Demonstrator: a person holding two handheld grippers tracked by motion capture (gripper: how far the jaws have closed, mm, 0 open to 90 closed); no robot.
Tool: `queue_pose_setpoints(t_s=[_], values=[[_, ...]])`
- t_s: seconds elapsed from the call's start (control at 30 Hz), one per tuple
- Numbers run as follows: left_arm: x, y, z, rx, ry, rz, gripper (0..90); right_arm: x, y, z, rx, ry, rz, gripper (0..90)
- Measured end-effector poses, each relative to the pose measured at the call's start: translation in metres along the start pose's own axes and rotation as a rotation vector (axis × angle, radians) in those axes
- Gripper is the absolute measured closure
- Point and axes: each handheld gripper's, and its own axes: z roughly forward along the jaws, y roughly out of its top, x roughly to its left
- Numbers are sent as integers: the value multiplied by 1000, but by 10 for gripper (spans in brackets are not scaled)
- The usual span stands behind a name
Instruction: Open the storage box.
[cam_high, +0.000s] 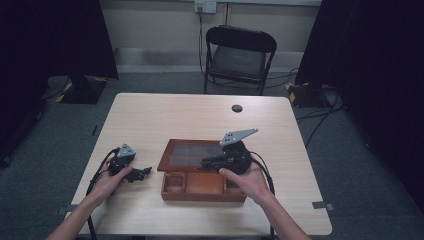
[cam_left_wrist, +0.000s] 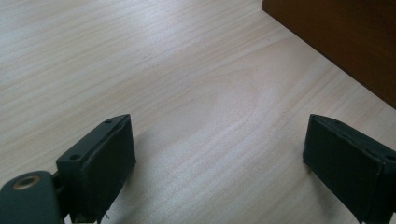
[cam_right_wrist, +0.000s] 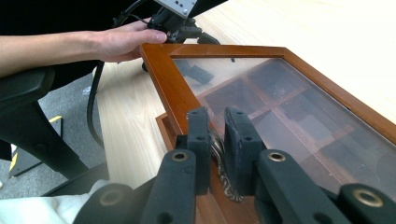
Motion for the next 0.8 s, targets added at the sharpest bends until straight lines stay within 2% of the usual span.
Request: queue_pose_setpoints(t_s=[0.47, 0.8], values=[[-1, 0, 0, -5, -2, -10, 85, -5, 12, -5, -19, -5, 2, 816], [0, 0, 0, 1, 1, 1, 85, -7, 18, -7, -20, -9, -3, 817]])
